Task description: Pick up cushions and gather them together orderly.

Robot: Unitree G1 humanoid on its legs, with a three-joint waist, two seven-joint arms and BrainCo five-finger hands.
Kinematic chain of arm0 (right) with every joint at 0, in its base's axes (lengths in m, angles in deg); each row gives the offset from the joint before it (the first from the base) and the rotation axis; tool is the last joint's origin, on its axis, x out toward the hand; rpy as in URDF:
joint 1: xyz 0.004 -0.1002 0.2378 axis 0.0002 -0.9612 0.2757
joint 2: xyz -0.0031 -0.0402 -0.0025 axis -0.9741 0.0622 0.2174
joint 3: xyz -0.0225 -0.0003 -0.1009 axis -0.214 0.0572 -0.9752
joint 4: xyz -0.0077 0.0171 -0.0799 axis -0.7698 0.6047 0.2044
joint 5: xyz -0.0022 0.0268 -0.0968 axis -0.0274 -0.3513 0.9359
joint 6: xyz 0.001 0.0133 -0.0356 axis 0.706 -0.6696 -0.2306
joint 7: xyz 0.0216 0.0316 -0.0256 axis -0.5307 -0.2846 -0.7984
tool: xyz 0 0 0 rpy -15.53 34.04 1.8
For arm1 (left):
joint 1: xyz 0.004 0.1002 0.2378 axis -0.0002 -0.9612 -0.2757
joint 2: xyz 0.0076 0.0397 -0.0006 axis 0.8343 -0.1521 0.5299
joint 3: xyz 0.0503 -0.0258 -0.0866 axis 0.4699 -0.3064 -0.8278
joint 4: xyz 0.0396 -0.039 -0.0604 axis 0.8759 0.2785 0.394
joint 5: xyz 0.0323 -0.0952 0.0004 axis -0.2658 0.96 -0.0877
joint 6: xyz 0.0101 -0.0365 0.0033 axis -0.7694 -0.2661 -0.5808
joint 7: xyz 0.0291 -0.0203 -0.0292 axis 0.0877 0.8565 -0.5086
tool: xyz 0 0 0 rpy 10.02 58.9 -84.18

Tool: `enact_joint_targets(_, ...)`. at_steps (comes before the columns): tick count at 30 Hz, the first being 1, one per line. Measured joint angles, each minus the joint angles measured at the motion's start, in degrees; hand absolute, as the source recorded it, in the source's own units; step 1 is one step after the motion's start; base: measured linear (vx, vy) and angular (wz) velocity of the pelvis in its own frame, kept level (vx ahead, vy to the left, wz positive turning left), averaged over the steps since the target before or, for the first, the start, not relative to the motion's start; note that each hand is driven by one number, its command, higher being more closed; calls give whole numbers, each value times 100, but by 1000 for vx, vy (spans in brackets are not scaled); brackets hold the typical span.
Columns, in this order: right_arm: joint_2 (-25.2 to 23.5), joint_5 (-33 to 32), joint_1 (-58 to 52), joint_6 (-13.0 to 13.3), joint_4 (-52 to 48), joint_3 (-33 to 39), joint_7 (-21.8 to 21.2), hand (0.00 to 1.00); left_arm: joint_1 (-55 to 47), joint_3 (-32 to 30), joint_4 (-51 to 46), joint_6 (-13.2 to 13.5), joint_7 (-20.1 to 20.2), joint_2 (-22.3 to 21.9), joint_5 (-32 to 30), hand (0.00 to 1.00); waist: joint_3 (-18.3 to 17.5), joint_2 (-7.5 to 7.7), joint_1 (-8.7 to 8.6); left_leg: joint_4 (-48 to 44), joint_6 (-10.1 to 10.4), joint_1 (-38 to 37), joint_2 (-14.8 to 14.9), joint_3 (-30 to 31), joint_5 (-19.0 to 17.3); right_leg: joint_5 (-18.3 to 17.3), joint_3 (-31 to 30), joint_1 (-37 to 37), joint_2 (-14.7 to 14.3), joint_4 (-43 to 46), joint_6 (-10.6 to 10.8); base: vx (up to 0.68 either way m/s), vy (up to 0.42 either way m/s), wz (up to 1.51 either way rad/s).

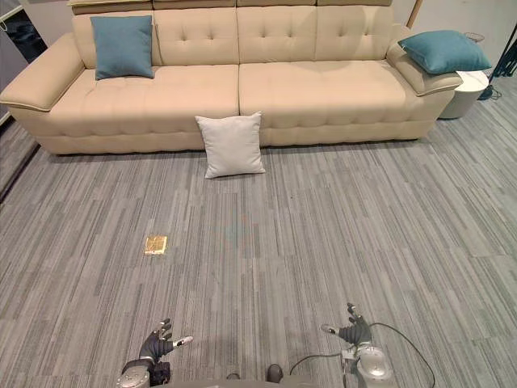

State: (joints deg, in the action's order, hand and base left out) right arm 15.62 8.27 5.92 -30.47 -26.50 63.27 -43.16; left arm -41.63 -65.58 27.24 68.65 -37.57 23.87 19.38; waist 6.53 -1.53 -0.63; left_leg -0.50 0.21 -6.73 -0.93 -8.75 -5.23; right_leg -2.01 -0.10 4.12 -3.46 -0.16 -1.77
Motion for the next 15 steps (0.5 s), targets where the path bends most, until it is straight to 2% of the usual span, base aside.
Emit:
enact_joint_targets(11,123,-6,-64,-21,-13,0,-14,0,-204,-108,-475,50,96,87,16,0,13,-30,-17,-32,13,11,-1,77,-21,-50,90,-6,21,78,69,-25,-7,4)
enact_joint_targets(15,122,-79,-62,-28,109,3,-13,0,-206,-108,-473,45,106,86,18,0,15,-41,-17,-85,-73,137,8,61,-76,-49,132,-124,22,130,67,-59,1,5)
